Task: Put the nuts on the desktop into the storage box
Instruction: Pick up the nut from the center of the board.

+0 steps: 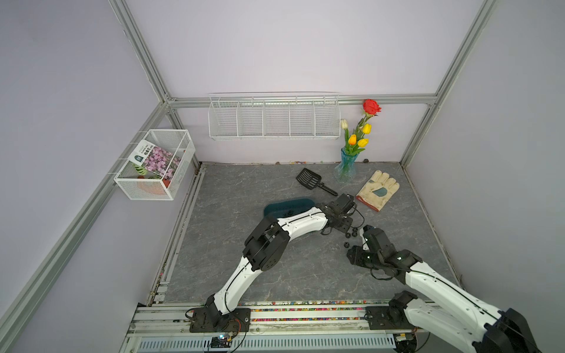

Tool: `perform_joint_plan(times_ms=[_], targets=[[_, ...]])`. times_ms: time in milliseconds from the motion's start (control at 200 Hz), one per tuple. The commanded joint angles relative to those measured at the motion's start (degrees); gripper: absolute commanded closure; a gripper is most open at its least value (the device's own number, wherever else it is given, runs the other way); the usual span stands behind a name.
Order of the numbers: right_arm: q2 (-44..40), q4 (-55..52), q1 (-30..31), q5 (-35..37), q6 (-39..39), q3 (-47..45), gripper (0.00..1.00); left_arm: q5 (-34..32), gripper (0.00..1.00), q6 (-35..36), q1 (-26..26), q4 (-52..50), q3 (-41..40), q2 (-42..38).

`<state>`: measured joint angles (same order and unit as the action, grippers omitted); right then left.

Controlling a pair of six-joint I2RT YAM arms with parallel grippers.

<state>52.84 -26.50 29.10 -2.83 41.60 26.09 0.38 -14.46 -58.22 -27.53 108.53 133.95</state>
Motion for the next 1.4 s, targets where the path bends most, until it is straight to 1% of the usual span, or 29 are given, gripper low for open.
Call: perform_joint_plan(times_ms=[0,450,605,879,984,1089,1249,1394], targets=[[-0.3,0.6,-0.4,-0.1,0.5,-0.8,0.53,1.1,0.51,0.9,-0.3,-0.4,2.2,1.9],[0.0,0.8,-0.6,-0.8,-0.4,-0.4,0.53,-2.2,0.51,0.9,-0.5,-3.1,8.1,7.5],[-0.2,0.6,-0.7,-0.9,-0.2,-0.2,0.53,-2.7,0.52,1.7,-1.1,-3.7,9.0,8.7],[-1.3,0.2,-0.7,-0.9,0.1,-0.7,0.53,-9.7,0.53,2.8,-2.2,-8.5,9.6,9.9],[-1.2,0.3,-0.7,-1.0,0.1,-0.4,0.53,-10.8,0.54,2.8,-2.2,-9.2,8.7,9.7],[-1.2,0.4,-0.7,-1.2,0.2,-0.3,0.53,-10.7,0.57,2.8,-2.2,-9.3,8.6,9.8],[-1.6,0.3,-0.7,-1.2,0.5,-0.7,0.53,-9.9,0.65,3.0,-2.2,-9.4,8.7,9.9],[-1.9,0.1,-0.7,-1.2,0.5,-0.7,0.53,-9.3,0.74,3.2,-2.2,-9.6,8.7,10.0]])
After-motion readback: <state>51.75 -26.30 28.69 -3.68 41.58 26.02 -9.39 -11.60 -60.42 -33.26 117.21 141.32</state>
